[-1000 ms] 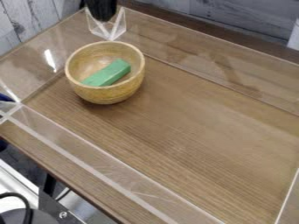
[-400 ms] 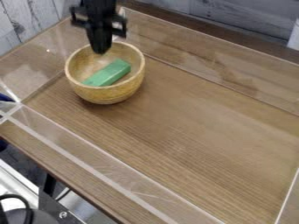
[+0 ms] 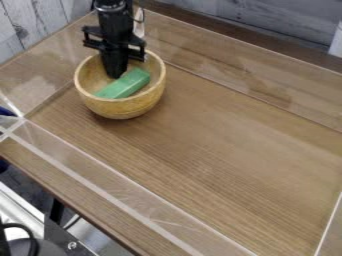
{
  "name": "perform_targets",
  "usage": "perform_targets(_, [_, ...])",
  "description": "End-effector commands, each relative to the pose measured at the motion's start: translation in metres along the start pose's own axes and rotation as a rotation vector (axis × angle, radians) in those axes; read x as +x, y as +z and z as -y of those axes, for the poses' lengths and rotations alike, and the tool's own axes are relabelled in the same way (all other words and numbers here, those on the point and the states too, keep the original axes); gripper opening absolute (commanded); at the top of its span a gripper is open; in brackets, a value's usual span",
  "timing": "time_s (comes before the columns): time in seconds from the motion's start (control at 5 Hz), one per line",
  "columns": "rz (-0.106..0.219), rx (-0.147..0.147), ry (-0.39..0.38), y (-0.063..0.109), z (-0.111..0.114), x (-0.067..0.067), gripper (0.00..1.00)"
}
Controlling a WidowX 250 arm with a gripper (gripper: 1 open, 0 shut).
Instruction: Put the green block in the brown bowl
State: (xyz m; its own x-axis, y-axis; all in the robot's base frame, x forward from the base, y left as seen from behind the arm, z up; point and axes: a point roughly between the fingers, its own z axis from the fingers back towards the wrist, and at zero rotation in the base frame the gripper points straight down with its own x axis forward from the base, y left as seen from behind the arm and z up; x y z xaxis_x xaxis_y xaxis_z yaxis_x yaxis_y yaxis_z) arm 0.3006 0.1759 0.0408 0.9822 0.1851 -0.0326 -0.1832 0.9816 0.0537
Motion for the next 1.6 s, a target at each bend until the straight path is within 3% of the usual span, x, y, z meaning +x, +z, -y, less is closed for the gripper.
perform_targets(0.0, [0.04, 0.019, 0.006, 0.012, -0.005, 0.007, 0.0])
perform_targets(0.2, [0.035, 0.018, 0.009, 0.014, -0.005, 0.006, 1.0])
perform_targets(0.6, [0.044, 0.007, 0.014, 0.027, -0.003, 0.006, 1.0])
perform_targets(1.2, [0.153, -0.018, 0.004, 0.088, 0.009, 0.007, 1.0])
perform_targets(1.4, [0.176, -0.027, -0.007, 0.101, 0.014, 0.007, 1.0])
